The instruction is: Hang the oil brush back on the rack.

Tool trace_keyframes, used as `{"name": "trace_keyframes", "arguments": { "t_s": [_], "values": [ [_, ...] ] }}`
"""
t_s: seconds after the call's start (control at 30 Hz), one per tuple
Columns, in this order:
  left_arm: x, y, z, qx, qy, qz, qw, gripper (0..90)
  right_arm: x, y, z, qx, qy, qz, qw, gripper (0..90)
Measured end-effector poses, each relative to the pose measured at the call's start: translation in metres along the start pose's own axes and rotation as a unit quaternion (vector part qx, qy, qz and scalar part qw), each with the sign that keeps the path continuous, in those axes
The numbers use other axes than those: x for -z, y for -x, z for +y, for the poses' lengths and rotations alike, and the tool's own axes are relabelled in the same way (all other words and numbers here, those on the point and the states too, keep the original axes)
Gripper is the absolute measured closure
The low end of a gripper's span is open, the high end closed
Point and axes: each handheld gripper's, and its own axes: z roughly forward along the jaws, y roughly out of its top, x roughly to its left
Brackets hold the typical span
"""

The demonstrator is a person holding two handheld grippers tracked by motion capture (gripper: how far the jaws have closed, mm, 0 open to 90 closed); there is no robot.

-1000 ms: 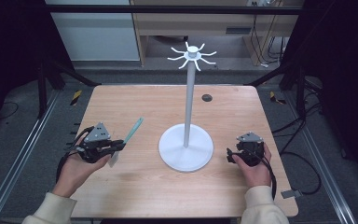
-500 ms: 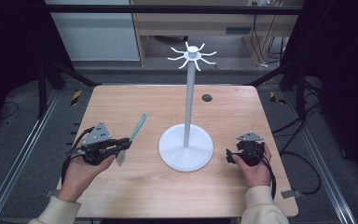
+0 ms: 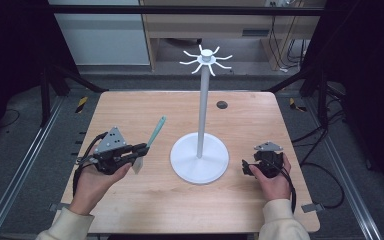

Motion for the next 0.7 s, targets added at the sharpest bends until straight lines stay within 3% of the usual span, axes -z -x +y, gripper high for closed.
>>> {"name": "trace_keyframes", "arguments": {
  "t_s": [0.37, 0.5, 0.7],
  "values": [
    [0.001, 0.007, 0.034, -0.009, 0.027, -0.004, 0.9996, 82.0, 0.0, -0.002, 0.001, 0.003, 0.003, 0.003, 1.0, 8.1],
    [-0.005, 0.006, 0.041, -0.008, 0.021, -0.005, 0.9997, 82.0, 0.0, -0.003, 0.0, 0.006, 0.003, 0.005, 1.0, 8.3],
    [-0.009, 0.005, 0.046, -0.003, 0.036, -0.013, 0.9993, 82.0, 0.0, -0.002, 0.001, 0.005, 0.004, 0.003, 1.0, 8.8]
  ]
}}
